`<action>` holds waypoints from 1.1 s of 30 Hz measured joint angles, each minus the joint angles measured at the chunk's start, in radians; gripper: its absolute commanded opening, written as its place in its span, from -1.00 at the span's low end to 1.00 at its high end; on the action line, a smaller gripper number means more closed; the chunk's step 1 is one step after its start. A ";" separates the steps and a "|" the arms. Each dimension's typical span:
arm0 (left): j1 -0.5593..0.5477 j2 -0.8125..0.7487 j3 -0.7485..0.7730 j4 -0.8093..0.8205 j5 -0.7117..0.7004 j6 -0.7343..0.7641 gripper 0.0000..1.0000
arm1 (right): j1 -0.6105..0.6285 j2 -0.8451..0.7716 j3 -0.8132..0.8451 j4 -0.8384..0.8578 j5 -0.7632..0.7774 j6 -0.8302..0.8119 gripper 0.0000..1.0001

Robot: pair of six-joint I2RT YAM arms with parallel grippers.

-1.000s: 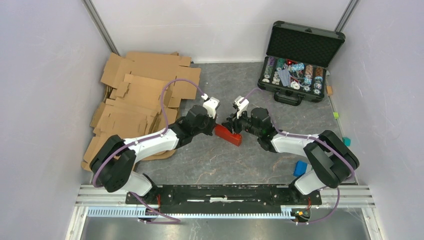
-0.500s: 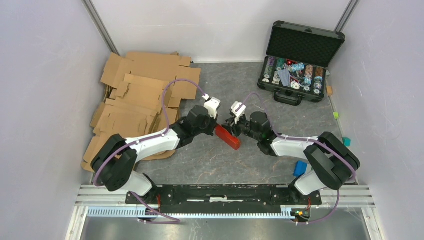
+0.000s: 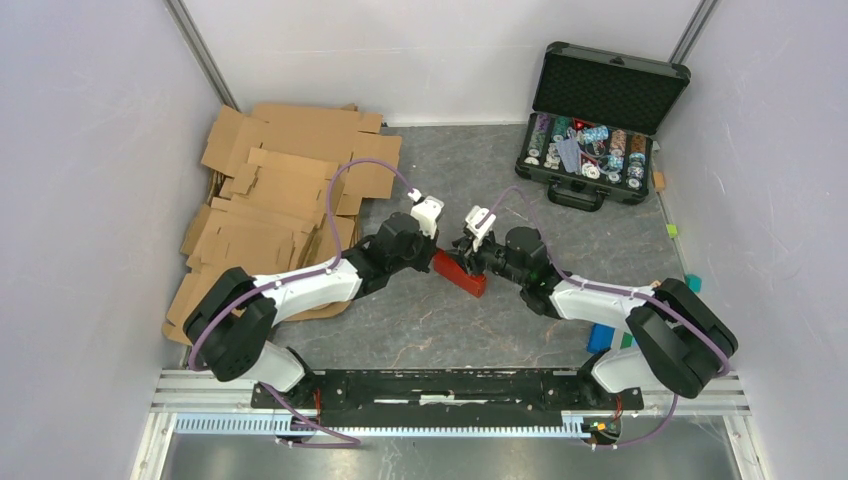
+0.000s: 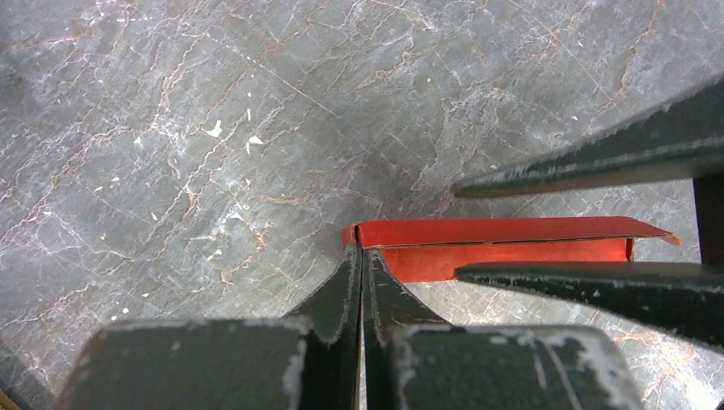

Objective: Fold the paper box

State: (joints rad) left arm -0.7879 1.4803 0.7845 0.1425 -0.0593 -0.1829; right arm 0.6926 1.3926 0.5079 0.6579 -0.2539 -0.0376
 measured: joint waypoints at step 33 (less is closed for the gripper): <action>-0.010 -0.017 -0.001 -0.034 0.018 -0.002 -0.56 | 0.116 0.037 0.010 -0.053 0.154 -0.204 -0.99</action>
State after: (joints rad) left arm -0.7979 1.4631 0.7837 0.1081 -0.0414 -0.1844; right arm 0.8085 1.4300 0.5175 0.6044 -0.0998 -0.2413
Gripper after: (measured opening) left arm 0.259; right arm 0.065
